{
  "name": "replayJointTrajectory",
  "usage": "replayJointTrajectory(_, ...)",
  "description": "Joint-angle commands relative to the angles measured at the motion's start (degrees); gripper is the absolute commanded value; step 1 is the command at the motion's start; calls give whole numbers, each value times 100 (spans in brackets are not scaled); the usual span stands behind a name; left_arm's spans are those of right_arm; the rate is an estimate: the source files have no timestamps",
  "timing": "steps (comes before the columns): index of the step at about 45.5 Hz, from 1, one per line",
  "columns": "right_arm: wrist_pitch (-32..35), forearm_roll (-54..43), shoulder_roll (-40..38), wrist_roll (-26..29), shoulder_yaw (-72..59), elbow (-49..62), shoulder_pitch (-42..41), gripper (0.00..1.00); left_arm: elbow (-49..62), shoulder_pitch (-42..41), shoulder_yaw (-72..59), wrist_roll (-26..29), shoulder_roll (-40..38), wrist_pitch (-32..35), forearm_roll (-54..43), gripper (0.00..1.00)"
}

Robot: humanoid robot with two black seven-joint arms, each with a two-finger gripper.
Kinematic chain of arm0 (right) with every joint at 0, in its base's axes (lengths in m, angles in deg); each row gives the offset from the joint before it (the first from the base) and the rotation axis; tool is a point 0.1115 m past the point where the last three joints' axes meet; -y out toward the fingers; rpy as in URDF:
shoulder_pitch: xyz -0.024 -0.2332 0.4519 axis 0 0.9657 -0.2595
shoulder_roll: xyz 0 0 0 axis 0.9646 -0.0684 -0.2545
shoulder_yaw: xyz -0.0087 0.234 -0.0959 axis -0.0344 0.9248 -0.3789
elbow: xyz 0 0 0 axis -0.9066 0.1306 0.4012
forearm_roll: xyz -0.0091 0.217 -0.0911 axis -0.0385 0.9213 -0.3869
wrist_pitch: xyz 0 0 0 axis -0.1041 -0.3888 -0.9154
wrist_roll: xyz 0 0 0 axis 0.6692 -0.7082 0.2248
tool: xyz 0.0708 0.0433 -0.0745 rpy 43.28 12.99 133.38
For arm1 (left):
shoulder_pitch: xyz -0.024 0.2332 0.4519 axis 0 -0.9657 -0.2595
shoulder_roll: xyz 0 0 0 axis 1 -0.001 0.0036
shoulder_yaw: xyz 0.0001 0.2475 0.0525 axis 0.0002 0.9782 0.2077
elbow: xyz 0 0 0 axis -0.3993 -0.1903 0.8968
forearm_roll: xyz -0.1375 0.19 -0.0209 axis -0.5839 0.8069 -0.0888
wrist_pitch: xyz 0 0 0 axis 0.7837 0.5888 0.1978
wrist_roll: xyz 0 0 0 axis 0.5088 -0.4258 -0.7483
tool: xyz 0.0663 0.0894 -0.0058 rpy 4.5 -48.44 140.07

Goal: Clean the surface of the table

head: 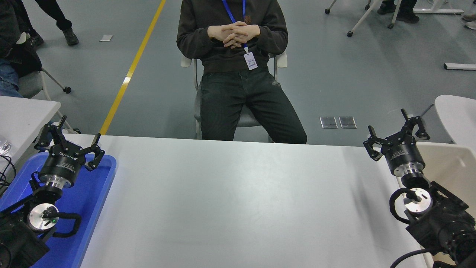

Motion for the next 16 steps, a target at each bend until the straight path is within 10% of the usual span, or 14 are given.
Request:
replayJointTrajectory(1,18,-74,151,-143,-18,-69,0,100,0,0,-8,-1,0,5,0,100)
replayJointTrajectory(16,18,-74,169,-292,-98,-60,114,100,0,0,0,8,0,5,0,100)
